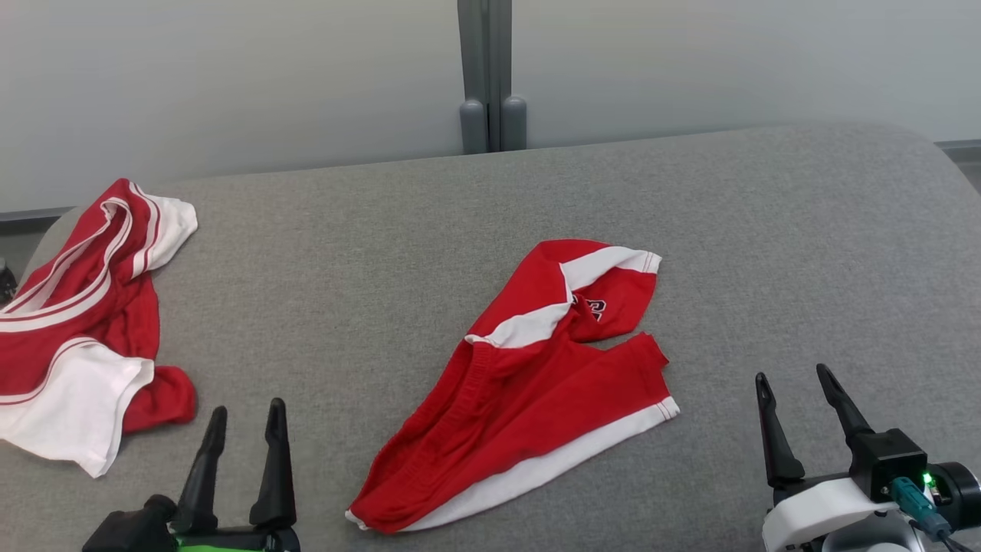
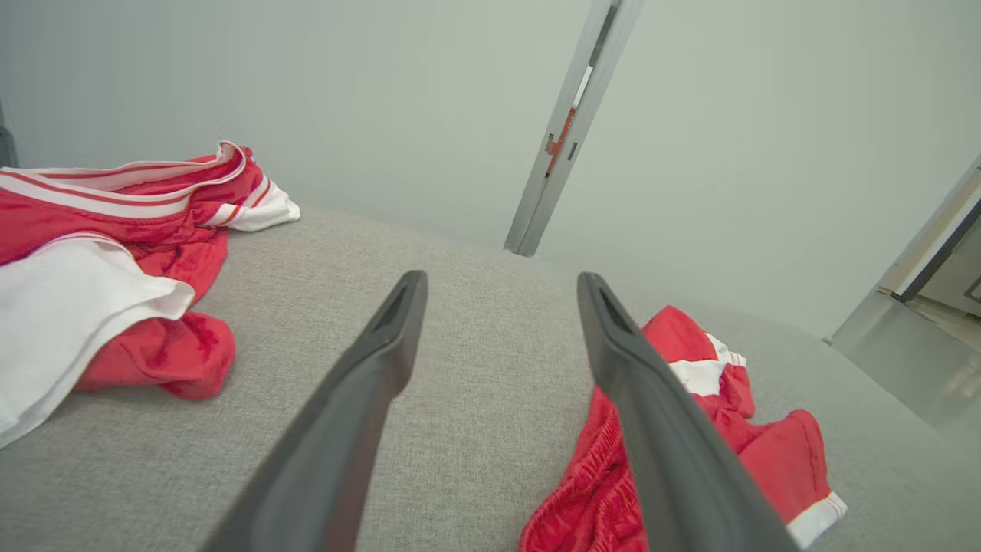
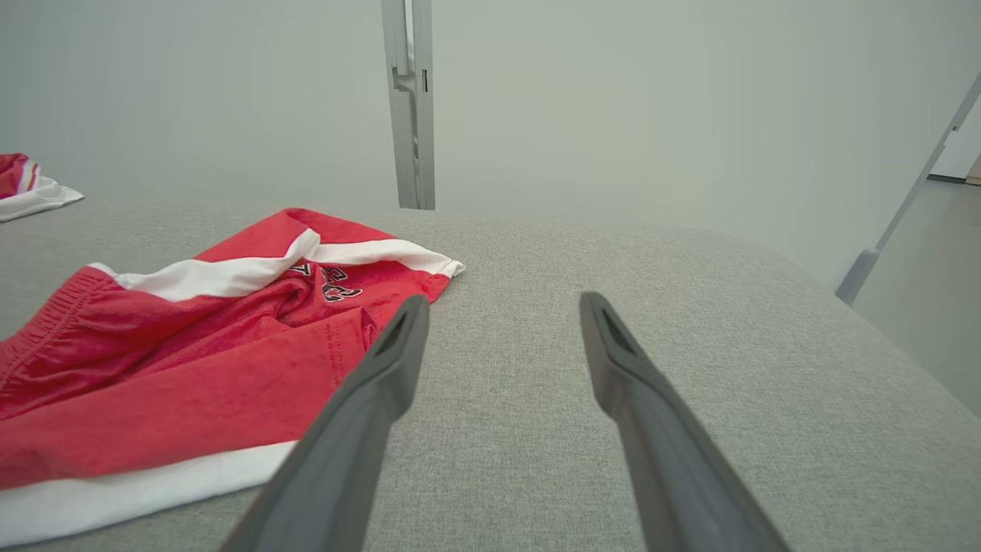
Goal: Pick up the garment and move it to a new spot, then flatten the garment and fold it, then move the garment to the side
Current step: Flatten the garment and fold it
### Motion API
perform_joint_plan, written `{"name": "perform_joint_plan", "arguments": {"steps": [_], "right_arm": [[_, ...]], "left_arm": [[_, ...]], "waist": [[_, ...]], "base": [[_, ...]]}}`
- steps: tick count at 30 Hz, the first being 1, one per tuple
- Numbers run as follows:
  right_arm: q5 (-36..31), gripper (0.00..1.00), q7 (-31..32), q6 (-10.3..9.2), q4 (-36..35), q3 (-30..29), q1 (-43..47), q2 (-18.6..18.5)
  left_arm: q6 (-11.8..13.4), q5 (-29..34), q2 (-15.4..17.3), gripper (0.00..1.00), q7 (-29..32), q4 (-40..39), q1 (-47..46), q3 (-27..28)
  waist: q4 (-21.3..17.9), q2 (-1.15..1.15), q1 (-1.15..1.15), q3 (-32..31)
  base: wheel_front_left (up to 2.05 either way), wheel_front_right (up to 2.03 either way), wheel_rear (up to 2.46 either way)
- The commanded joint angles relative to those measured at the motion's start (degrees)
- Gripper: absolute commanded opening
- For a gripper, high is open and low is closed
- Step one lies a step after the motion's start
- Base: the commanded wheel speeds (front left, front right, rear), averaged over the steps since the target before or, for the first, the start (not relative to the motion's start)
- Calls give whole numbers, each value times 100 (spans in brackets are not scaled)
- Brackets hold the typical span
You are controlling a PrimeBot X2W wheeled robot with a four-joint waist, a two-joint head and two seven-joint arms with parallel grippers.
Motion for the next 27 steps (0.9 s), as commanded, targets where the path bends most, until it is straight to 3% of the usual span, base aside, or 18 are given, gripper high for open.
{"name": "perform_joint_plan", "arguments": {"steps": [1,10,27], "right_arm": [[-15,100,-17,-9,-56,-37,84,-14],[-24,100,-17,-9,-216,-113,244,-14],[-160,100,-17,-10,20,8,428,-15]], "left_arm": [[-18,251,-68,100,-2,-132,152,108],[-18,1206,-220,100,-2,-283,453,291],[-18,1556,-136,100,-2,-150,678,304]], "waist": [[67,0,0,-48],[290,0,0,-169],[372,0,0,-273]], "base": [[0,0,0],[0,0,0],[0,0,0]]}}
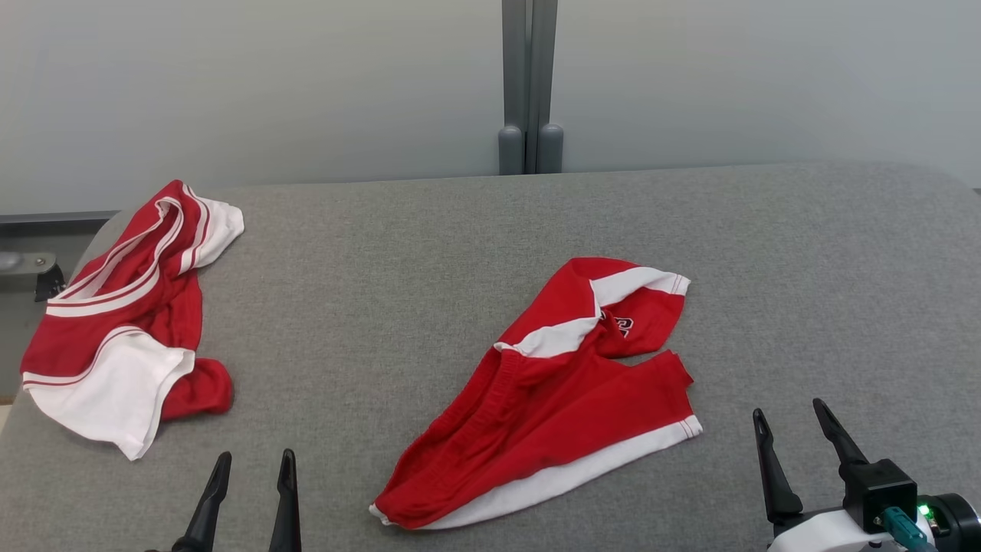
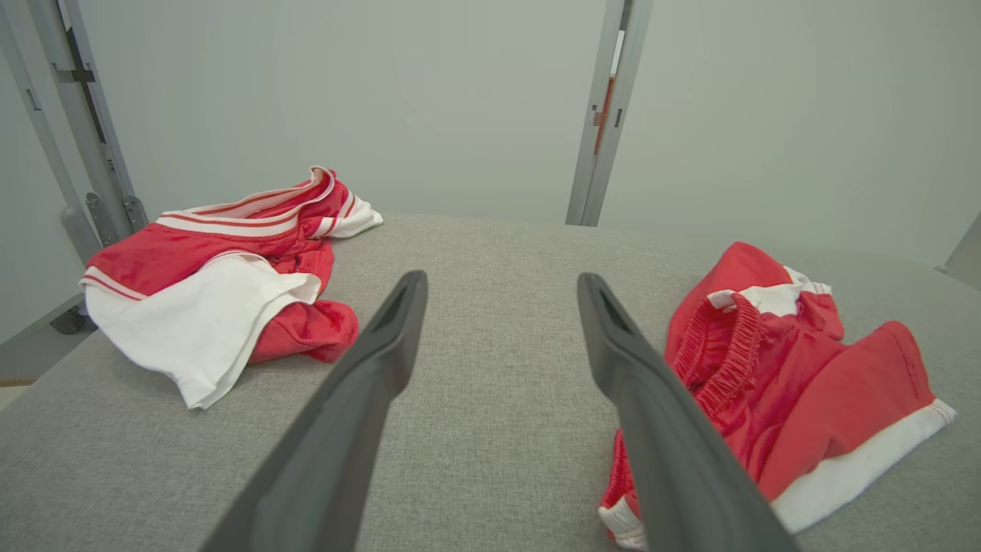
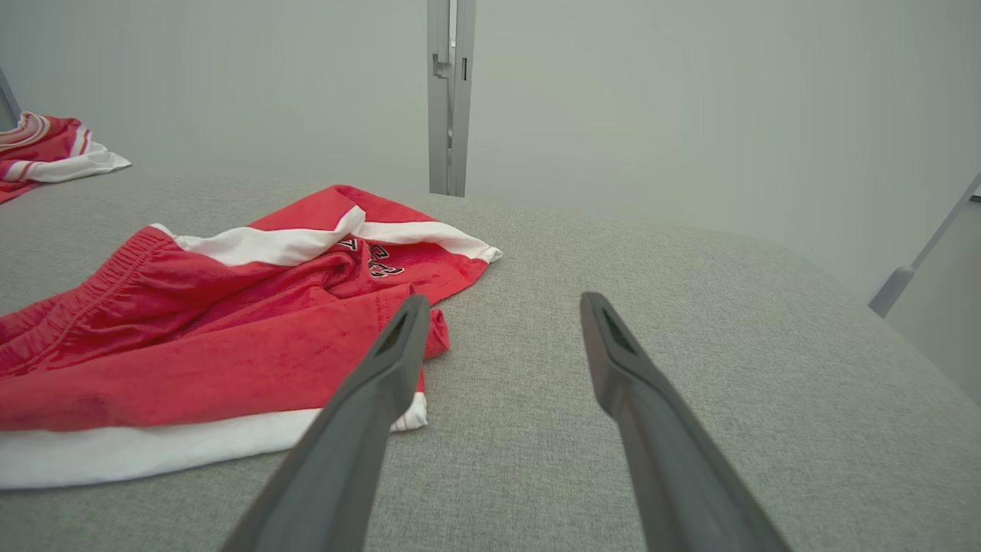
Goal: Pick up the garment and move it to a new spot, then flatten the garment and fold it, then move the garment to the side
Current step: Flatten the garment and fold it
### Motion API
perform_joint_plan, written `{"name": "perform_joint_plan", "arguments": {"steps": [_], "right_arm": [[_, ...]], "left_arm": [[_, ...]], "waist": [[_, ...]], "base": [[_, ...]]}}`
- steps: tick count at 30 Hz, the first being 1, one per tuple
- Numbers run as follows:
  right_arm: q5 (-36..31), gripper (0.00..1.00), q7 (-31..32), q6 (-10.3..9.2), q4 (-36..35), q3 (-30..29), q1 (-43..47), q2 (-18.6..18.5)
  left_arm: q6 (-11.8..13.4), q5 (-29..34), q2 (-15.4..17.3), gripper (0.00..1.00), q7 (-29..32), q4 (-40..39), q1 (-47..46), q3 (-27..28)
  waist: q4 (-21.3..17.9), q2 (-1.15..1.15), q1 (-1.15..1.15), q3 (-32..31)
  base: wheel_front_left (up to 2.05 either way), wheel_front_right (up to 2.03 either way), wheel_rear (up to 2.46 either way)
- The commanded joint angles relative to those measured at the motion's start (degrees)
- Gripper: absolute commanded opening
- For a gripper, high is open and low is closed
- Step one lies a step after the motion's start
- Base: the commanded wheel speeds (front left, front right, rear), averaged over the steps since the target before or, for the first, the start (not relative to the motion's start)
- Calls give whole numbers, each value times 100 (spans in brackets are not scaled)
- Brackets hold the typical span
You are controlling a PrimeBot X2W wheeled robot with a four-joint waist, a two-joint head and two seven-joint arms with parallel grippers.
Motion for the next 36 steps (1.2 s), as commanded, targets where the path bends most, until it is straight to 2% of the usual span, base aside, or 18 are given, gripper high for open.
{"name": "perform_joint_plan", "arguments": {"steps": [1,10,13,17,22,27,36], "right_arm": [[20,100,-17,-8,8,3,59,-16],[189,100,-17,-8,139,76,-112,-15],[340,100,-17,-8,513,182,-298,-13],[215,100,41,-8,1341,516,-742,-16],[91,100,716,-8,2193,847,-1454,-17],[57,100,1269,-9,2735,1074,-1905,-16],[7,100,1361,-8,2985,1046,-2349,-17]], "left_arm": [[-17,39,39,100,-2,34,86,-18],[-17,-43,173,100,-3,331,95,-211],[-9,-28,275,100,-3,694,32,-339],[-6,-185,577,100,-2,1217,-150,-582],[-4,-559,1152,100,37,1656,-380,-1366],[-4,-1020,1789,100,194,1621,-818,-2310],[-4,-1498,2443,100,156,1674,-1768,-3637]], "waist": [[8,0,0,2],[-3,0,0,18],[-28,0,0,29],[-95,0,0,82],[-132,0,0,185],[-53,0,0,301],[-34,0,0,671]], "base": [[0,0,0],[0,0,0],[0,0,0],[0,0,0],[0,0,0],[0,0,0],[0,0,0]]}}
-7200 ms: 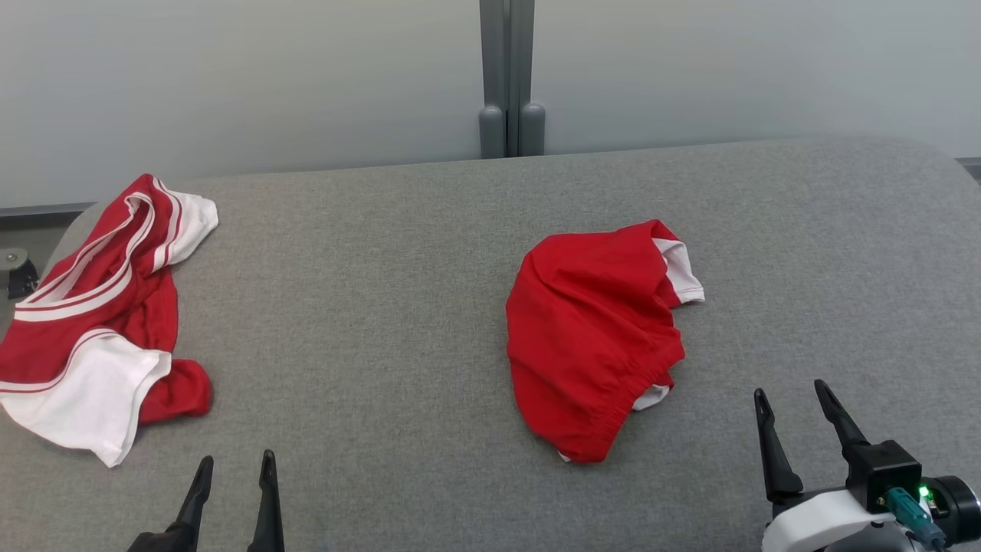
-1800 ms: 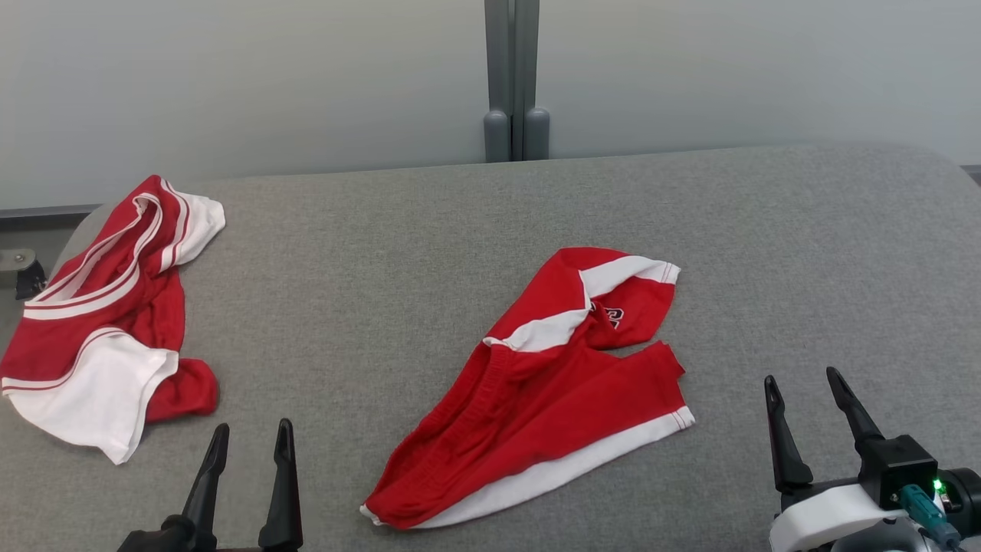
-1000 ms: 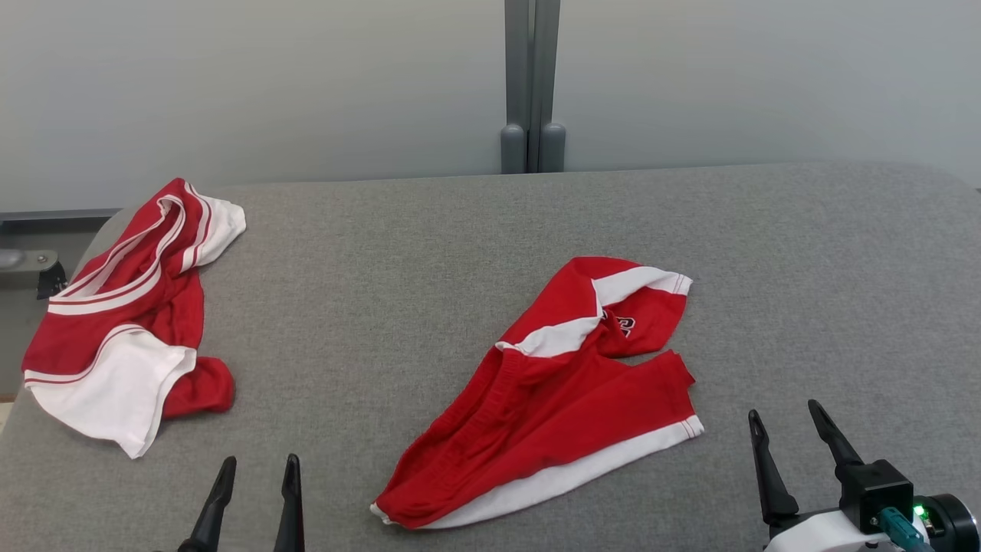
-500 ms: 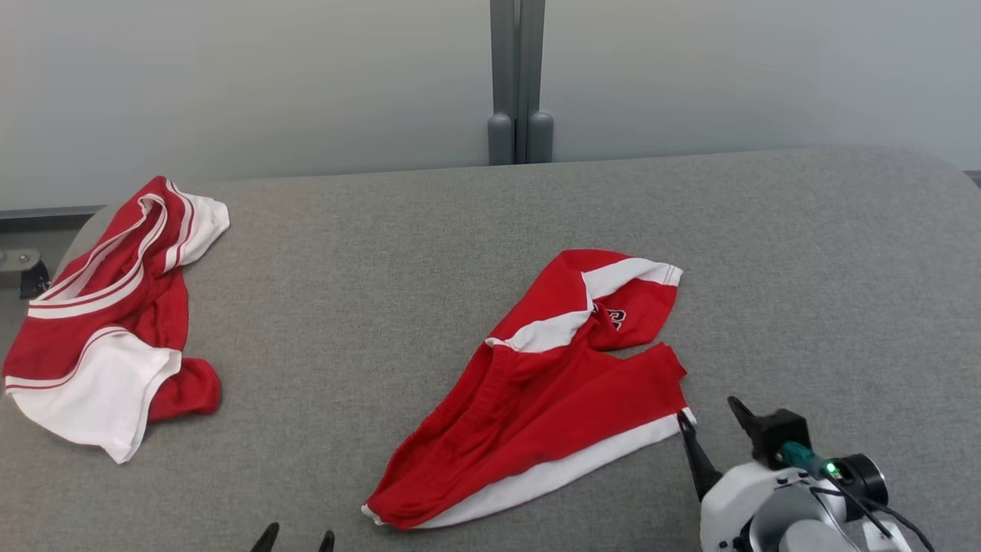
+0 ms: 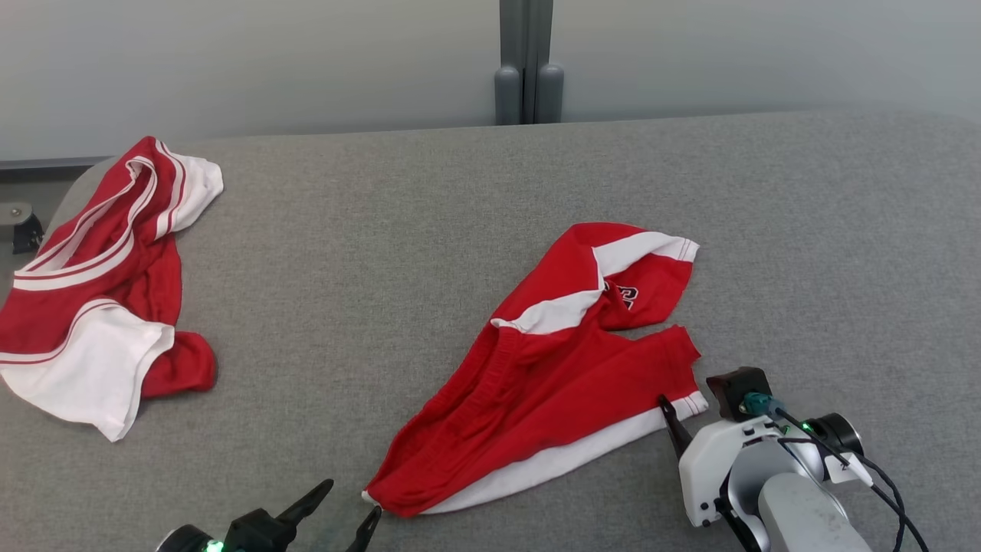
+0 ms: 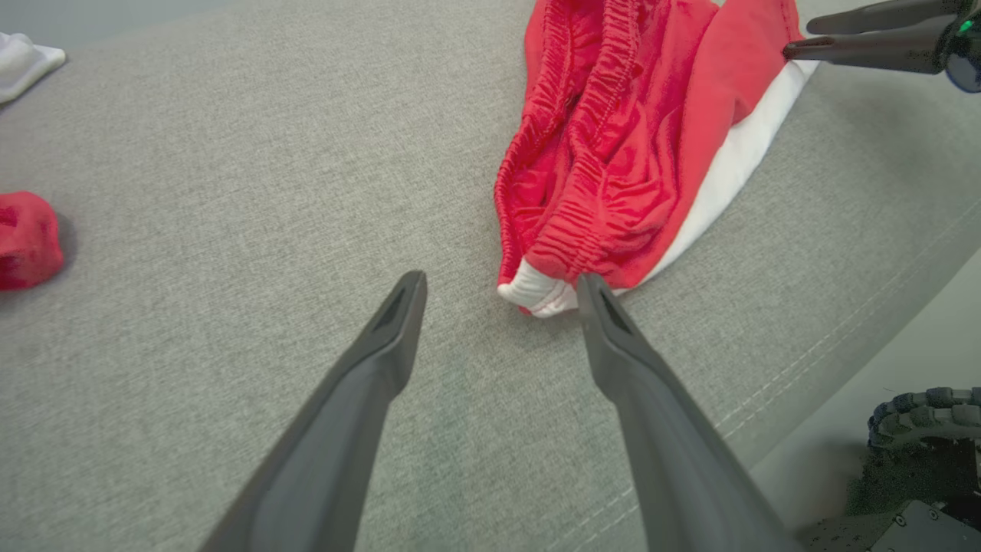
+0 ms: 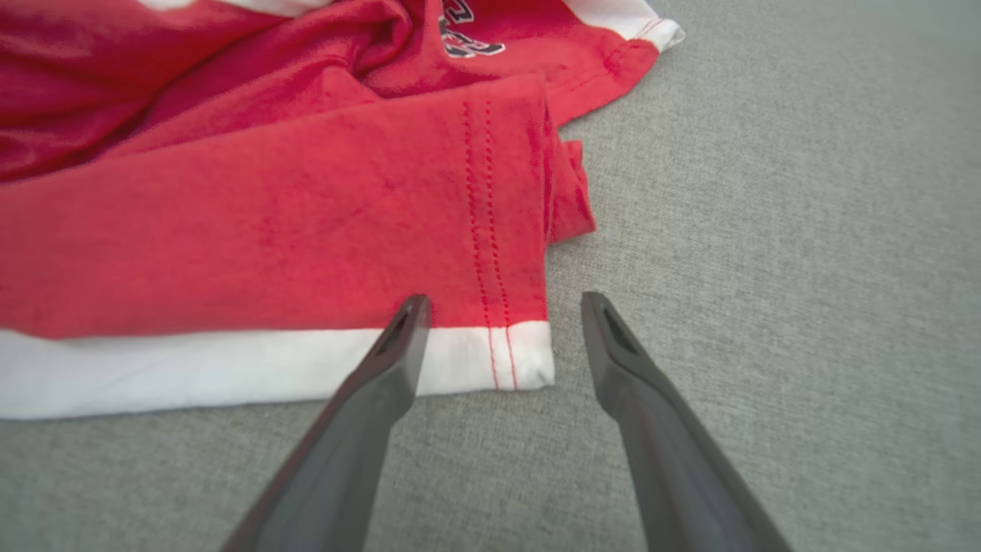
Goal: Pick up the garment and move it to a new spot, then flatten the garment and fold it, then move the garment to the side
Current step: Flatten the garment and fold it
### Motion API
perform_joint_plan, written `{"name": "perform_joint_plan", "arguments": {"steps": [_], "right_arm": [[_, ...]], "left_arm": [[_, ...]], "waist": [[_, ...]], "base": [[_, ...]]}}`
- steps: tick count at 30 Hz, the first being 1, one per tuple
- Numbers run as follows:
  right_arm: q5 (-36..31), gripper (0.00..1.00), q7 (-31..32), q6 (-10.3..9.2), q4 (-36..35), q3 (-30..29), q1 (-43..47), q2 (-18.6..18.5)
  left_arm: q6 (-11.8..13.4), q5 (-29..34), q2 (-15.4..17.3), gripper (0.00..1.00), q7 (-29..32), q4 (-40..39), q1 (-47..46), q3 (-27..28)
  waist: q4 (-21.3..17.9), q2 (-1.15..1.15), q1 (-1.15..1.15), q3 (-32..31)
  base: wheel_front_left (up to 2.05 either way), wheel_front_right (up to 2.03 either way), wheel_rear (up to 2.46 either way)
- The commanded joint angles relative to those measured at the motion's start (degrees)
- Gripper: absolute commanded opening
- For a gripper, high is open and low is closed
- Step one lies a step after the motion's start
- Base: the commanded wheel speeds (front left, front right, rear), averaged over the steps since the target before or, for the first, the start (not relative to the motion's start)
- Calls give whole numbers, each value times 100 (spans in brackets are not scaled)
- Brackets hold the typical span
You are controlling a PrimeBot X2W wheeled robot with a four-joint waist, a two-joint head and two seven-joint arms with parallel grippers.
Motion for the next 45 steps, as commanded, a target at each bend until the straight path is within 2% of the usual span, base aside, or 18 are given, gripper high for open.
{"name": "perform_joint_plan", "arguments": {"steps": [1,10,16,18,19,21,23,27,30,32,37,38,39,40,41,45], "right_arm": [[-12,100,-3,-9,22,14,-107,-19],[-6,100,-50,-9,183,90,-374,-20],[138,100,-17,-9,336,167,-452,-20],[177,100,-12,-9,391,196,-456,-21],[209,100,-12,-9,422,223,-448,-21],[251,100,-14,-9,469,273,-440,-21],[301,100,-12,-8,514,324,-433,-20],[342,100,-35,-8,576,361,-438,-21],[350,100,-41,-8,620,373,-435,-21],[367,100,-42,-8,640,384,-430,-21],[409,100,-24,-8,691,406,-422,-21],[429,98,-6,-8,703,416,-421,-21],[509,67,27,-8,727,445,-412,-21],[621,4,48,-8,735,506,-395,-19],[679,0,72,-5,741,539,-387,-18],[1268,0,103,-10,599,629,-373,-35]], "left_arm": [[11,-52,103,100,-34,40,-202,-121],[11,-457,552,100,-108,211,-995,-1177],[11,-783,632,98,-178,227,-1344,-1659],[11,-886,625,72,-195,243,-1390,-1767],[11,-942,627,50,-193,258,-1418,-1818],[11,-999,621,38,-194,274,-1459,-1890],[11,-1053,606,33,-196,255,-1478,-1923],[11,-1088,568,33,-197,195,-1455,-1952],[11,-1108,529,18,-198,175,-1419,-1962],[11,-1134,514,0,-197,165,-1382,-1958],[11,-1154,501,0,-195,144,-1315,-1958],[11,-1158,497,0,-195,138,-1315,-1957],[11,-1161,490,0,-196,131,-1311,-1949],[11,-1169,482,0,-196,124,-1300,-1942],[11,-1176,476,0,-195,119,-1291,-1935],[11,-1412,453,0,-195,-11,-1185,-1751]], "waist": [[-19,0,0,117],[-120,0,0,385],[-152,0,0,464],[-160,0,0,470],[-165,0,0,468],[-174,0,0,463],[-182,0,0,457],[-194,0,0,436],[-202,0,0,411],[-211,0,0,396],[-228,0,0,376],[-228,0,0,377],[-228,0,0,371],[-228,0,0,365],[-229,0,0,361],[-240,0,0,322]], "base": [[0,0,0],[0,0,0],[0,0,0],[0,0,0],[0,0,0],[0,0,0],[0,0,0],[0,0,0],[0,0,0],[0,0,0],[0,0,0],[0,0,0],[0,0,0],[0,0,0],[0,0,0],[0,0,0]]}}
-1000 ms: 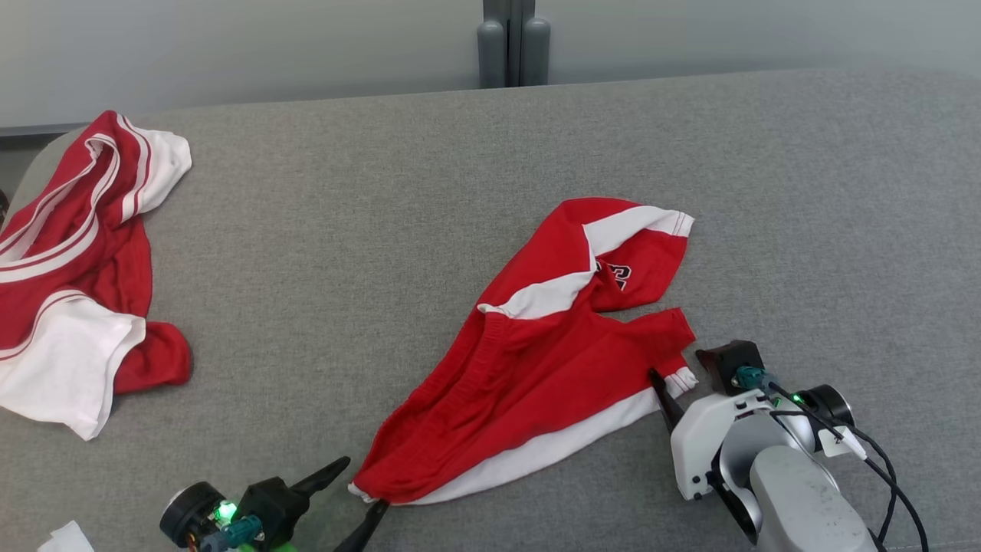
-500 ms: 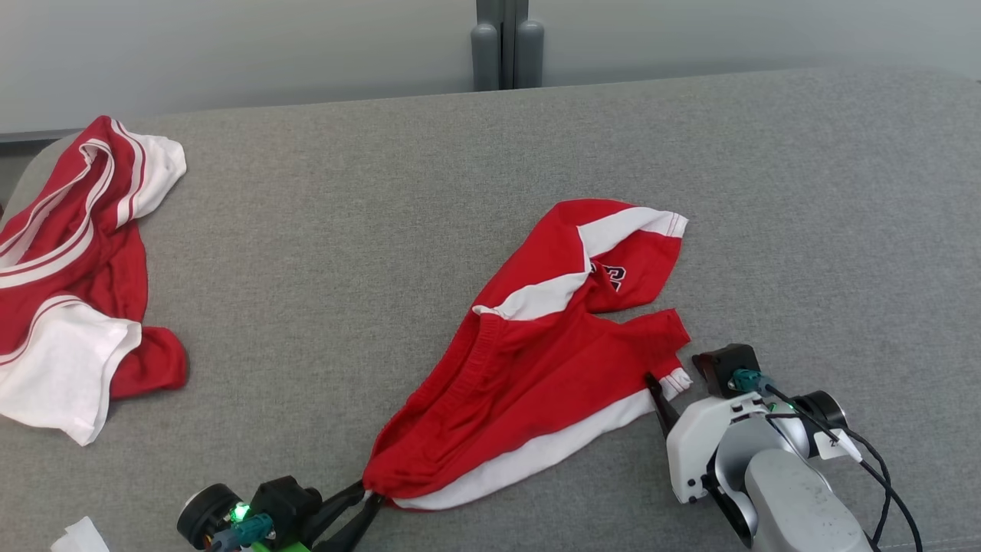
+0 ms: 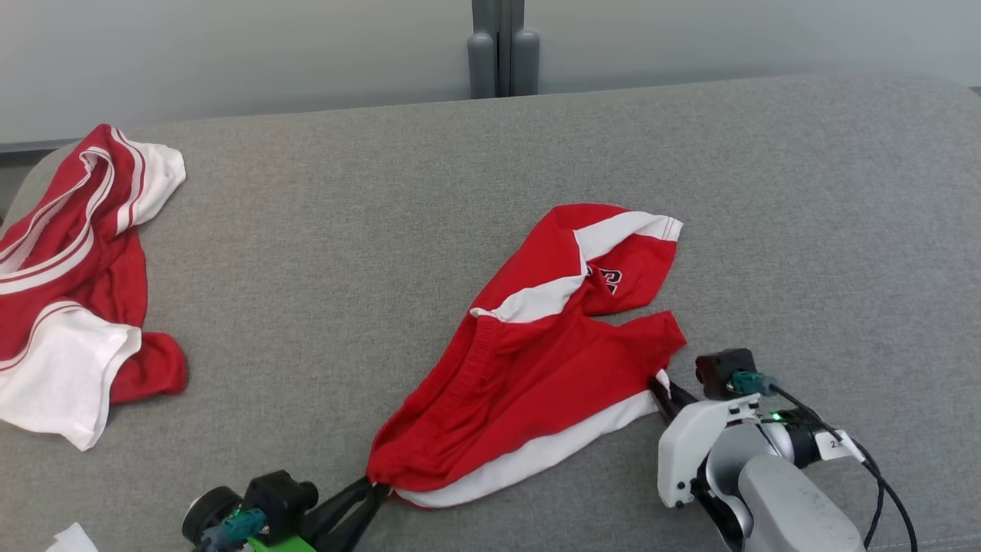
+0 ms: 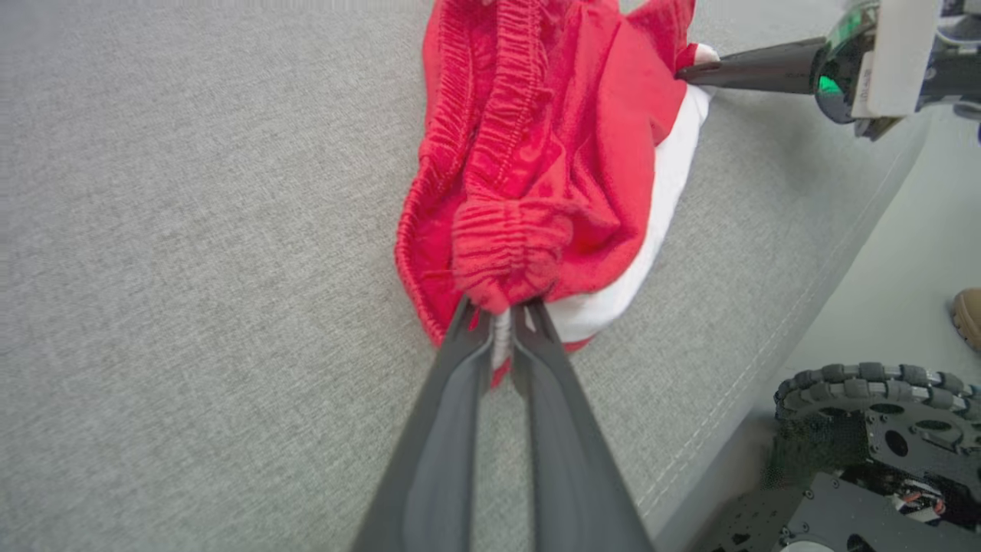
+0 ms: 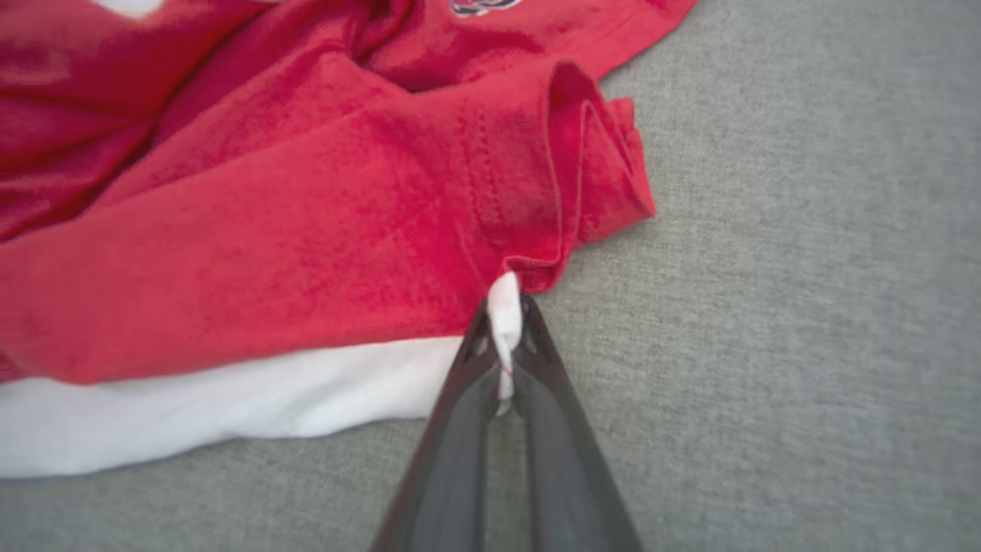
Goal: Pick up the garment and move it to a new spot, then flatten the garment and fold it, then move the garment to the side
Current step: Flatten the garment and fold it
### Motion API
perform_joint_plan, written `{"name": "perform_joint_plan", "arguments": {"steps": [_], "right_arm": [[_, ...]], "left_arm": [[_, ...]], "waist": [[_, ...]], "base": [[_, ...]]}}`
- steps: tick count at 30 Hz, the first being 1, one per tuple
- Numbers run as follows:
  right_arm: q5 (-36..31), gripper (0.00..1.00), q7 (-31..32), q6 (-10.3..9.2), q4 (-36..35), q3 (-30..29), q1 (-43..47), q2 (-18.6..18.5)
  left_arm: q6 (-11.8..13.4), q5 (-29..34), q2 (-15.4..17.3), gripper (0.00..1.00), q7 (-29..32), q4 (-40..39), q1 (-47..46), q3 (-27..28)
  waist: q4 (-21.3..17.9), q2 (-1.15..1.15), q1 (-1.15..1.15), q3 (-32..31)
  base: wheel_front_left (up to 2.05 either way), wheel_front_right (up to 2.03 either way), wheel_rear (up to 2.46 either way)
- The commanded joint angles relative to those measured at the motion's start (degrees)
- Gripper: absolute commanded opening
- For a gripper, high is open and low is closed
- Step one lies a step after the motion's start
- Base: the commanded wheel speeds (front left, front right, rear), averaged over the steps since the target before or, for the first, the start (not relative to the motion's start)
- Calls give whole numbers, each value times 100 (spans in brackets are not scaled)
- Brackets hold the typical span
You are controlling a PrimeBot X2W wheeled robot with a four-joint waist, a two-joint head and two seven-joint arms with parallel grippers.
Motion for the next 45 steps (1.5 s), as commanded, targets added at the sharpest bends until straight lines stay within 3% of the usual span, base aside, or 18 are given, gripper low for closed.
{"name": "perform_joint_plan", "arguments": {"steps": [1,7,13,21,26,30,36,40,42,45], "right_arm": [[342,0,61,-12,-53,-12,136,-56],[1757,0,336,-10,-1413,-438,390,-77],[3044,0,1221,-9,-3985,-1277,977,-284],[3836,0,2384,-7,-6632,-2285,1214,-79],[4096,0,2908,-6,-7315,-2610,757,-36],[3758,0,3165,-7,-7164,-2708,49,-33],[2981,0,3056,-6,-5892,-2400,-1706,-35],[2660,0,2454,-6,-4557,-2200,-3227,-39],[2548,0,1705,-7,-3350,-2128,-4405,-35],[2567,0,929,-7,-2246,-1969,-5206,-33]], "left_arm": [[11,-159,-10,0,-19,-81,101,135],[10,-1025,161,0,-19,-1096,455,744],[10,-2129,620,0,6,-2829,674,1161],[139,-3137,940,0,369,-4861,446,1581],[469,-3761,979,0,815,-5632,-23,1844],[706,-4389,994,0,1316,-5747,-795,2176],[953,-4669,846,0,2203,-4648,-2556,2475],[855,-4179,500,0,2487,-3364,-3889,2428],[642,-3587,68,0,2215,-2248,-4915,2411],[391,-3151,-371,0,1732,-1259,-5530,2405]], "waist": [[-2,0,0,-36],[-36,0,0,-249],[-217,0,0,-448],[-510,0,0,-573],[-655,0,0,-427],[-672,0,0,-46],[-665,0,0,942],[-672,0,0,1590],[-702,0,0,1995],[-751,0,0,2199]], "base": [[0,0,0],[0,0,0],[0,0,0],[0,0,0],[0,0,0],[0,0,0],[0,0,0],[0,0,0],[0,0,0],[0,0,0]]}}
